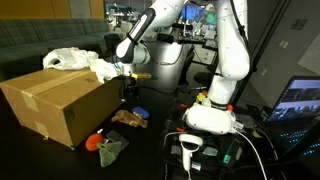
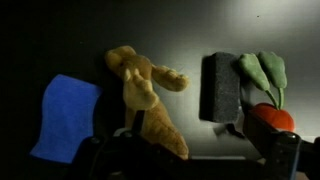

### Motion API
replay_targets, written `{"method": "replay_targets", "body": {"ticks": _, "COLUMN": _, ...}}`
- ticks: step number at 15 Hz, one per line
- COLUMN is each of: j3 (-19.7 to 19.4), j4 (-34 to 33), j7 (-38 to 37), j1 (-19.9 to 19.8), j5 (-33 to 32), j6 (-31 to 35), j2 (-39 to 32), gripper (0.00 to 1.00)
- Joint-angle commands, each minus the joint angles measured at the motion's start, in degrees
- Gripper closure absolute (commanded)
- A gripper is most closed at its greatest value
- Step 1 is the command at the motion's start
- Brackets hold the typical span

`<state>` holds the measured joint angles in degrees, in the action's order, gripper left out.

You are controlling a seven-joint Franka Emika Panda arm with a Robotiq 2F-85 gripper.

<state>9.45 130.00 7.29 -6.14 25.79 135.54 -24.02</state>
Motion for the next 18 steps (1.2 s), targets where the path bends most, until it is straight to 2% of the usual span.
{"method": "replay_targets", "body": {"ticks": 1, "j3": 1.3, "j4": 5.2, "j7": 0.1, "j1": 0.2, "j5": 9.3, "j6": 3.1, "j2": 3.5, "gripper": 0.0}}
{"method": "replay_targets", "body": {"ticks": 7, "j3": 0.4, "j4": 17.1, "j7": -0.9, "j1": 2.2, "j5": 28.0, "j6": 10.7, "j2": 7.5, "gripper": 0.0}}
{"method": "replay_targets", "body": {"ticks": 9, "j3": 0.3, "j4": 19.5, "j7": -0.1, "j1": 3.6, "j5": 30.4, "j6": 12.2, "j2": 7.7, "gripper": 0.0}}
{"method": "replay_targets", "body": {"ticks": 13, "j3": 1.5, "j4": 21.1, "j7": 0.0, "j1": 8.2, "j5": 30.8, "j6": 18.2, "j2": 5.5, "gripper": 0.0}}
{"method": "replay_targets", "body": {"ticks": 18, "j3": 7.6, "j4": 20.8, "j7": 0.1, "j1": 12.9, "j5": 35.7, "j6": 29.4, "j2": 3.0, "gripper": 0.0}}
